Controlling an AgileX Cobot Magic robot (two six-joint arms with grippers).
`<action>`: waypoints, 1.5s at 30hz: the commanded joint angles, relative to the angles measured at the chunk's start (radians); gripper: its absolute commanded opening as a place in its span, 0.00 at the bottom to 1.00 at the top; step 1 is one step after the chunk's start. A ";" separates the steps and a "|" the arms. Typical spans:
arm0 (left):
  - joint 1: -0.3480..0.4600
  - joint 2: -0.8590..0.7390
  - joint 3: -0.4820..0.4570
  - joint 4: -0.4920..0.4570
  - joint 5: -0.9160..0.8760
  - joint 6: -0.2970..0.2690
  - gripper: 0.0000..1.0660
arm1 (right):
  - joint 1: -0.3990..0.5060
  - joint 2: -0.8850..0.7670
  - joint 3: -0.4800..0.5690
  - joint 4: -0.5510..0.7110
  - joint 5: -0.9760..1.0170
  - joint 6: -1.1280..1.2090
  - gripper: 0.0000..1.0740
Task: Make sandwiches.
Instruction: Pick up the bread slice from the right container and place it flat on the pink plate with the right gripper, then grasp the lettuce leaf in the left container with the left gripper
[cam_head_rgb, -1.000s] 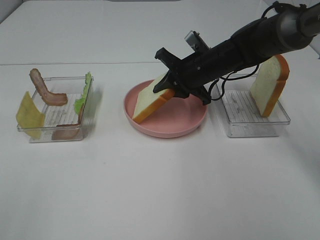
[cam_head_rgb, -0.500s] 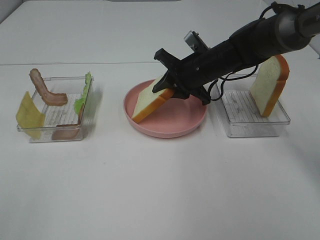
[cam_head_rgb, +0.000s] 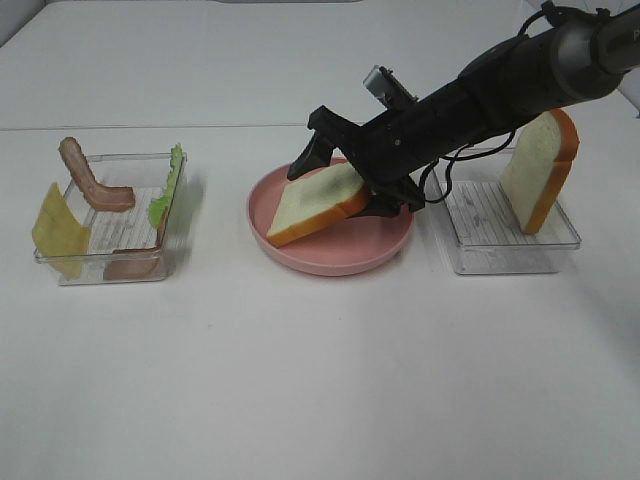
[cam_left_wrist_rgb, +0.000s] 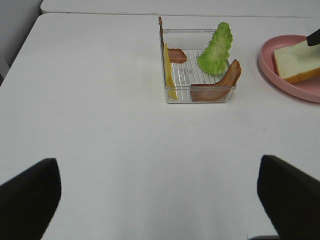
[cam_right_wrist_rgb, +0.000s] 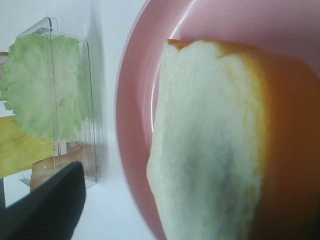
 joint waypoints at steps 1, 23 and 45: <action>0.002 -0.016 0.000 0.002 -0.007 -0.001 0.94 | 0.004 -0.036 -0.007 -0.044 0.003 0.011 0.79; 0.002 -0.016 0.000 0.002 -0.007 -0.001 0.94 | 0.003 -0.366 -0.011 -0.739 0.105 0.428 0.89; 0.002 -0.016 0.000 0.001 -0.007 -0.001 0.94 | -0.335 -0.570 -0.010 -1.091 0.548 0.478 0.88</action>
